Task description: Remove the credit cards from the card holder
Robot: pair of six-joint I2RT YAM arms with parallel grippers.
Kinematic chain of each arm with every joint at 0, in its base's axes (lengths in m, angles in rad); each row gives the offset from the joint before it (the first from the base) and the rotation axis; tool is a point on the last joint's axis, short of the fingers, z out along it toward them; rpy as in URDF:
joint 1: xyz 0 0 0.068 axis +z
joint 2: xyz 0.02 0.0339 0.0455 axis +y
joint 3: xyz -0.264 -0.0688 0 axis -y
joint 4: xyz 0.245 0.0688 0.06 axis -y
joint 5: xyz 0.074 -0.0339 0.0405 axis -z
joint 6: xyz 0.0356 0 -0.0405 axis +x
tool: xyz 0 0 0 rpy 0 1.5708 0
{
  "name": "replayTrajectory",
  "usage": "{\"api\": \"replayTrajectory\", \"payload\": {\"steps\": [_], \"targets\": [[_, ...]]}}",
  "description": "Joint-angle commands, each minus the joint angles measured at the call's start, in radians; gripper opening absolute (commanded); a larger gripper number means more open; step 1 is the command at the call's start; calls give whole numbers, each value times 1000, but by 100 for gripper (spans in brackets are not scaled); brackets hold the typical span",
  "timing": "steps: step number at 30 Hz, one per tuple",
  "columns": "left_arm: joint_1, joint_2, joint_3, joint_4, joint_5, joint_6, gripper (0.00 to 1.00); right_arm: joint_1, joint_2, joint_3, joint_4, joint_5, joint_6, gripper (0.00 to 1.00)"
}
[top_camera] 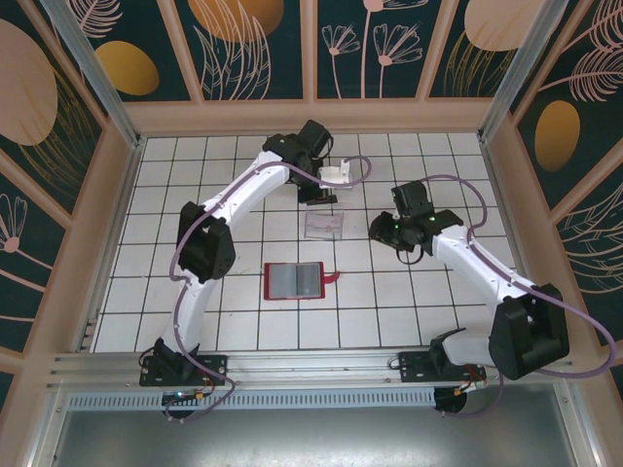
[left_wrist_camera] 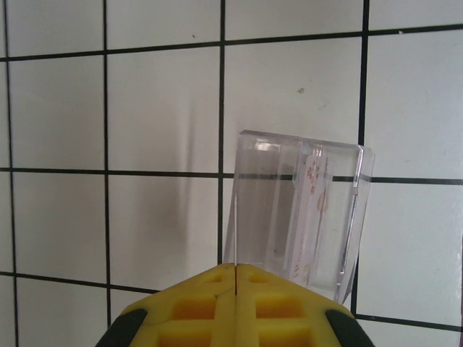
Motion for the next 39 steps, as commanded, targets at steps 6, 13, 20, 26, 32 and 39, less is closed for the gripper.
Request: {"api": "replayTrajectory", "payload": {"steps": [6, 13, 20, 26, 32, 39], "targets": [[0, 75, 49, -80, 40, 54, 0, -18, -11, -26, -1, -22, -23, 35], [-2, 131, 91, -91, 61, 55, 0, -22, -9, -37, 8, -33, -20, 35], [-20, 96, 106, -52, 81, 50, 0, -24, -12, -43, 6, -36, -19, 35], [-29, 51, 95, -8, 129, 45, 0, -24, -18, -47, 6, -37, -19, 35], [-26, 59, 49, 47, 103, 21, 0, -23, -19, -55, 5, -39, -23, 35], [-3, 74, 26, 79, 156, -16, 0, -26, -9, -52, 7, -43, -28, 35]]}}
